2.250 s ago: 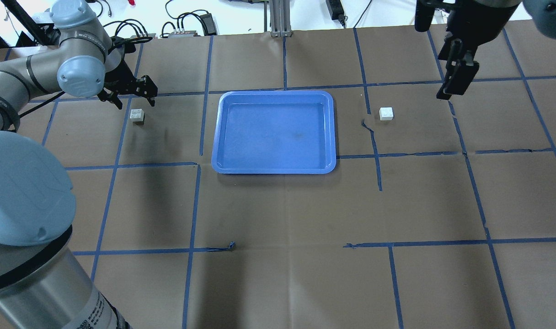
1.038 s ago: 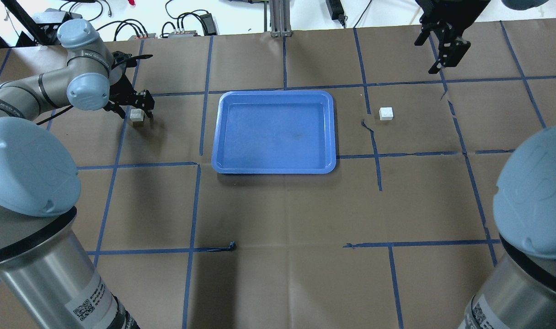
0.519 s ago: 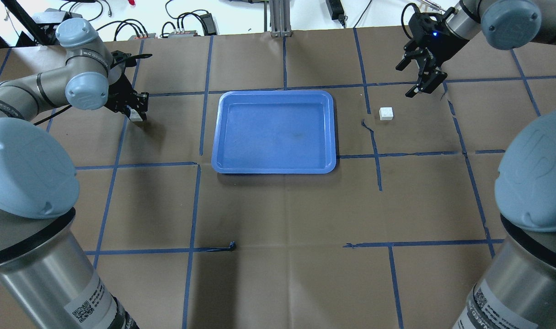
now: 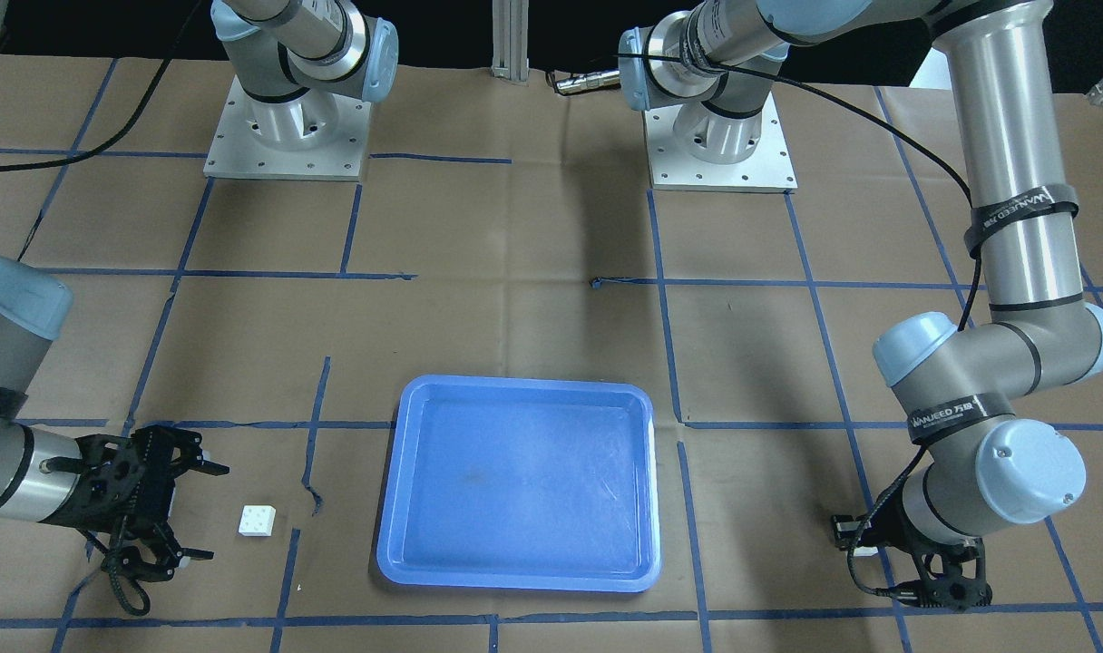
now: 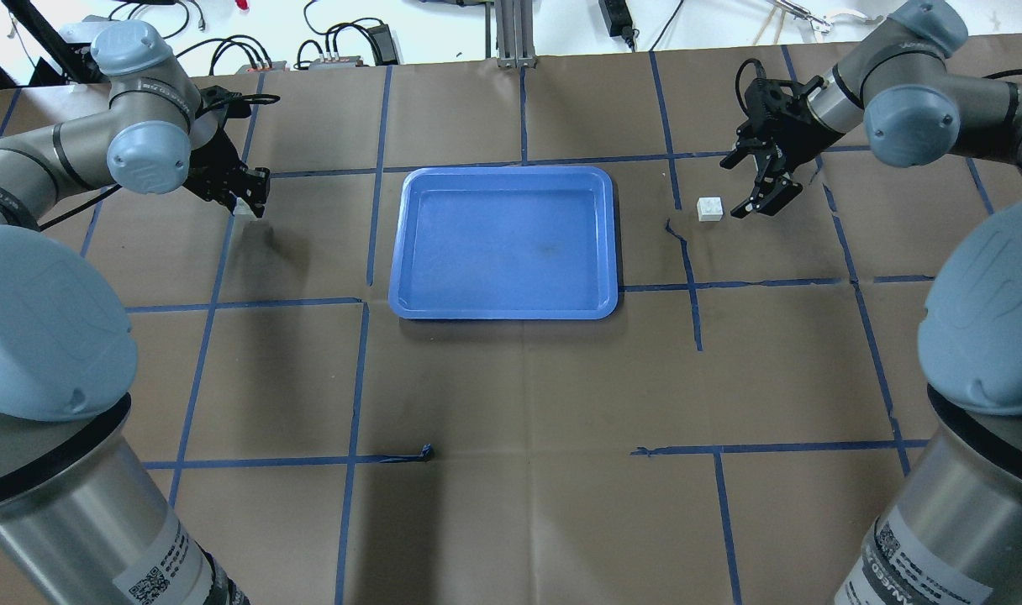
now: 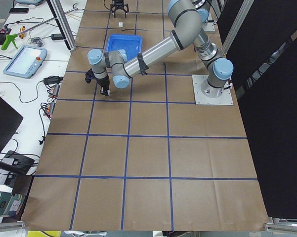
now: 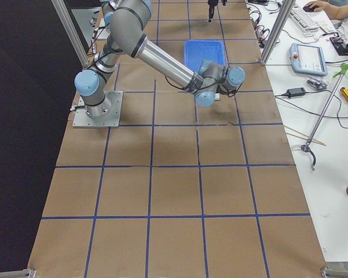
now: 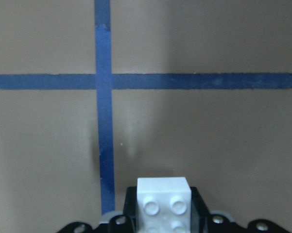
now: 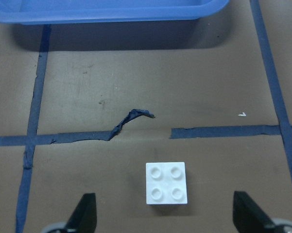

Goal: Assemble white blocks and place on blue tray

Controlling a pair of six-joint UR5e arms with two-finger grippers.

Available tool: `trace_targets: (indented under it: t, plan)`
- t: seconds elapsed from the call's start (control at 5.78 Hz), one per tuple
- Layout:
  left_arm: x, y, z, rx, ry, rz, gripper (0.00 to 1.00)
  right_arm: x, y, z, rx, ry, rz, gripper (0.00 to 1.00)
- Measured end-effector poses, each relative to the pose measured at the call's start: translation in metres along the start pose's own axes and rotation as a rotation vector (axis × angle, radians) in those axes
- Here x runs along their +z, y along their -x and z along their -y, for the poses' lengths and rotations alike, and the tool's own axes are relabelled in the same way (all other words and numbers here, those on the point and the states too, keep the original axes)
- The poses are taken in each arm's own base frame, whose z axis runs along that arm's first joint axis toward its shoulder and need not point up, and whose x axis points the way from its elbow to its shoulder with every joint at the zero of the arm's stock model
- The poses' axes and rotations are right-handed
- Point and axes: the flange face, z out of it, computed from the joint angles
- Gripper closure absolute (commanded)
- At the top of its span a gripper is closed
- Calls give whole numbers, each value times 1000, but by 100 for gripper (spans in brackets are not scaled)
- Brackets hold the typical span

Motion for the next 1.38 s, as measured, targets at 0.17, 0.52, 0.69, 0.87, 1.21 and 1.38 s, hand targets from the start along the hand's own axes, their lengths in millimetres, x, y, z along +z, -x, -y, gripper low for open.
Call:
trace_targets:
  t: [0.17,0.52,0.69,0.87,1.21,1.38]
  plan:
    - [-10,-15,-8,184,13,-7,100,15,1,-6,-1,-10,-19,0]
    - [-28,-69,-7,614,-1,5,100,32,-3,-16,-19,-10,-51,2]
    - [-34,-91,-5,855,-13,12,100,33,-2,-16,-19,-8,-53,13]
    - [-39,-118,-1,1054,-38,23,100,33,-2,-16,-16,-8,-53,21]
    - [-52,-196,0,1263,-82,67,100,29,-3,-14,-20,-7,-62,43]
    - [-42,-230,1,1296,-96,72,100,27,-4,-13,-22,-6,-65,53]
